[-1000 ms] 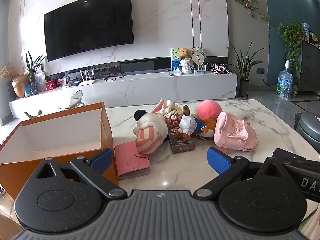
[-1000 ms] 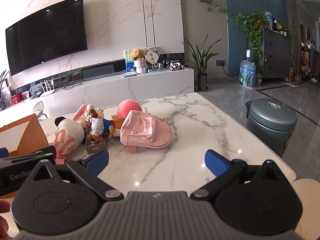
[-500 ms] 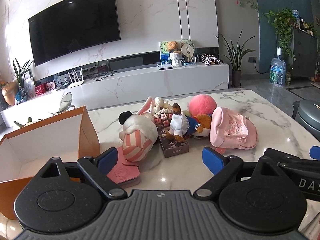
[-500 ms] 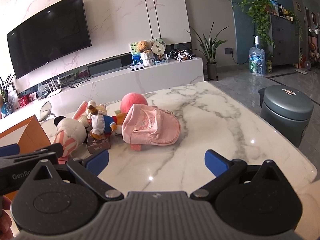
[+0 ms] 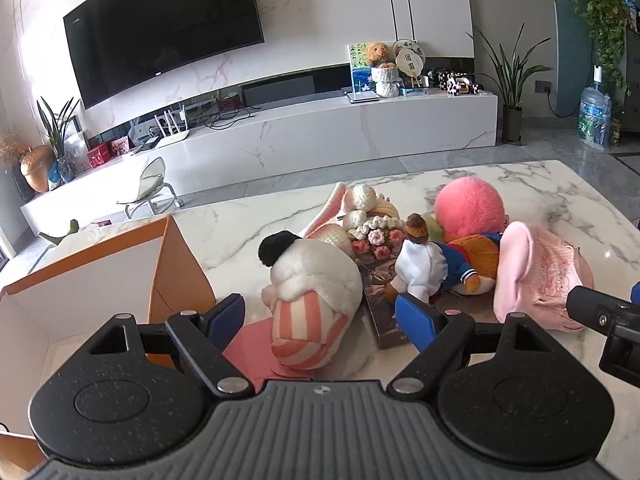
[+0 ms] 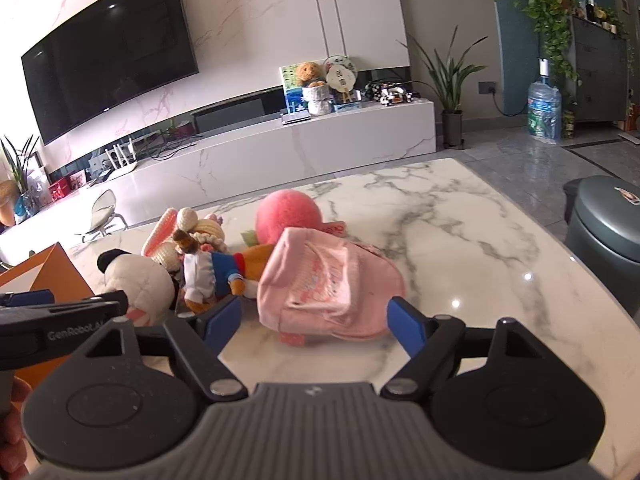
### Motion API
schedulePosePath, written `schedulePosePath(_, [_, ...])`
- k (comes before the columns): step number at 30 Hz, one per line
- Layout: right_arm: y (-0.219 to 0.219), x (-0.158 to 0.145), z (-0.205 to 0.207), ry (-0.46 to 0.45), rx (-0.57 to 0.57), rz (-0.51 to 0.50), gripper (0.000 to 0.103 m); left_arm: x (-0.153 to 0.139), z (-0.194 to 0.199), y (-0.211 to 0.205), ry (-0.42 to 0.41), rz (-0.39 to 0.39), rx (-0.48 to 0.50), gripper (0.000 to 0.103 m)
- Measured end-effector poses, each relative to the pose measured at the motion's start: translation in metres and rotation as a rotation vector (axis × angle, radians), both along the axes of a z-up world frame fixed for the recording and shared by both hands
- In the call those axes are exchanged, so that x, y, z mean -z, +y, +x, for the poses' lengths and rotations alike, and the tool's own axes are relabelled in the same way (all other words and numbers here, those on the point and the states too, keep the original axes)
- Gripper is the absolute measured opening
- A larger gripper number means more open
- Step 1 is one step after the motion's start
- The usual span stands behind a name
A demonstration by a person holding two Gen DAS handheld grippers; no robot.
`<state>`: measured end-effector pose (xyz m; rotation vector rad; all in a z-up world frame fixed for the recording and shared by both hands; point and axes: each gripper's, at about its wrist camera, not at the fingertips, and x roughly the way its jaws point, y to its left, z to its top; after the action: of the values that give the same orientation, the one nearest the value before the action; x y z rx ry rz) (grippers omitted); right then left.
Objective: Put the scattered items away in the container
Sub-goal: 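Grasp the striped plush with the left tool while the right tool grasps the duck plush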
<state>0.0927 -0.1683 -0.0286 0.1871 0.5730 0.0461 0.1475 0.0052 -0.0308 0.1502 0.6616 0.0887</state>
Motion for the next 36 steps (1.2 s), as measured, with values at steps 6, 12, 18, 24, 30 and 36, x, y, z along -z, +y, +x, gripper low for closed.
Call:
schedulePosePath(6, [0.018,-0.006,0.031,-0.028,-0.111,0.004,0.064,0.010,0.029,0.005,0.063,0.006,-0.022,0.098])
schedulePosePath(12, [0.033,-0.010,0.062,-0.038,-0.236,0.031,0.053,0.022,0.046,0.014,0.116,-0.013,-0.023,0.098])
schedulePosePath(18, [0.050,-0.003,0.092,-0.014,-0.335,0.045,0.041,0.033,0.057,0.023,0.158,-0.036,-0.005,0.098])
schedulePosePath(24, [0.062,0.008,0.116,0.013,-0.385,0.035,0.034,0.037,0.064,0.028,0.159,-0.042,0.013,0.098])
schedulePosePath(30, [0.069,0.014,0.126,0.016,-0.402,0.020,0.021,0.038,0.066,0.026,0.137,-0.031,0.012,0.086])
schedulePosePath(36, [0.068,0.010,0.118,-0.020,-0.389,-0.004,0.011,0.034,0.063,0.027,0.122,-0.048,0.013,0.077])
